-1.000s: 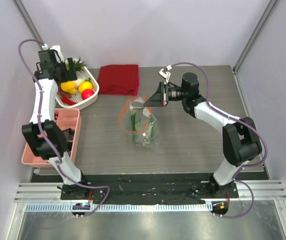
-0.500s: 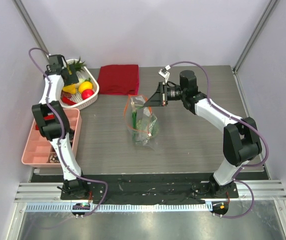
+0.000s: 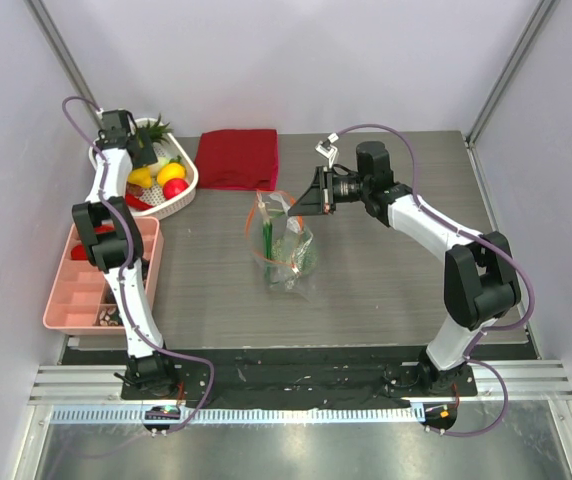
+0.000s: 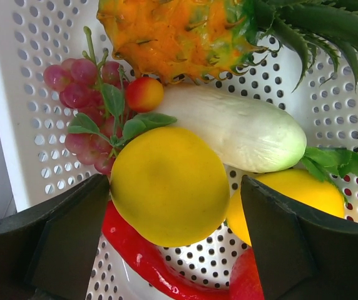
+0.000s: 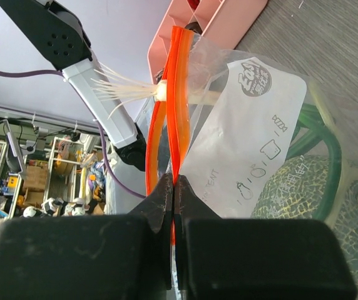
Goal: Place the food in the zip-top bag and seal the zipper
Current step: Pick up the fake fruit from the bin.
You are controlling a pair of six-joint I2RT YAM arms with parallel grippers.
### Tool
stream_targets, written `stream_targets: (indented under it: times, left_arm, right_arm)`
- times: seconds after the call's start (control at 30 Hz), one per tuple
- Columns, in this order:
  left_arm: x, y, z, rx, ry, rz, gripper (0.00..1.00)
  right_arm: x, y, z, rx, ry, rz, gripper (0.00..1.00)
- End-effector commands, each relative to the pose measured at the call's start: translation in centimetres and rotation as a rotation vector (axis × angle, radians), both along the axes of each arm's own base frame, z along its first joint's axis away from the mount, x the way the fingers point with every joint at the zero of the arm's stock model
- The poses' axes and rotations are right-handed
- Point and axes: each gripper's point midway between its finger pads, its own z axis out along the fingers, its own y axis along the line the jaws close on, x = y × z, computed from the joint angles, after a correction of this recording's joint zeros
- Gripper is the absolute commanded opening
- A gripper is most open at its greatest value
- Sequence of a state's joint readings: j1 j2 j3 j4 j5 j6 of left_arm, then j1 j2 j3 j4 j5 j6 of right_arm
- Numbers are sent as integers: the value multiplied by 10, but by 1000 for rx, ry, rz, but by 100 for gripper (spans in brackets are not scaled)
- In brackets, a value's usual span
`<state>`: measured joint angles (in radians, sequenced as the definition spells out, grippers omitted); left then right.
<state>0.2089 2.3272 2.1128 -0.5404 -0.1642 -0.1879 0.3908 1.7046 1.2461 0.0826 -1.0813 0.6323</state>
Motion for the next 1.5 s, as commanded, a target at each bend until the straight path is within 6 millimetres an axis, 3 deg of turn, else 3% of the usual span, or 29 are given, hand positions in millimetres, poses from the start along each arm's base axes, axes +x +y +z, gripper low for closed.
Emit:
stream_targets:
  times: [0.0,0.47,0.63,0.77,0.87,1.0,1.03,1.2,1.23,1.27,1.33,1.37,1.4,1.47]
  left_arm:
    - [6,1,21,1,-50,19,90]
    - [3,0,10,-36,-18,26,93]
    - [0,1,10,-79,-20,34,77]
    - [-1,0,9,-106,-13,20,71]
    - [-3,-3,18,-116,-26,-3,60]
    - [-6,-12,60,-130,-125,-22,49]
    - [-10,-17,86,-119,-182,-34,49]
    - [-33,-47,151,-76,-306,-116,47]
    - [-37,-58,151,-92,-311,-149,47]
    - [-48,-72,177,-89,-359,-184,45]
    - [-61,-92,187,-104,-373,-234,42]
    - [-72,-111,209,-107,-414,-281,41]
    - [-81,-124,219,-110,-430,-315,41]
    - [-98,-151,226,-105,-434,-395,41]
  right_arm:
    - [7,2,15,7,-80,-4,1]
    - [5,0,12,-9,-82,-4,1]
    - [6,0,11,-11,-89,-5,1]
    - [6,-2,10,-13,-89,-7,1]
    - [6,-3,11,-13,-93,-7,1]
    - [8,-3,9,-18,-94,-10,1]
    - [8,-3,8,-19,-91,-11,1]
    - [11,-4,6,-26,-91,-20,1]
    - [11,-4,5,-27,-90,-23,1]
    - [11,-4,5,-30,-91,-23,1]
    - [12,-5,4,-34,-93,-28,1]
    - [14,-6,4,-35,-97,-35,1]
    - [15,-6,4,-37,-101,-37,1]
    - [16,-9,1,-56,-87,-52,1]
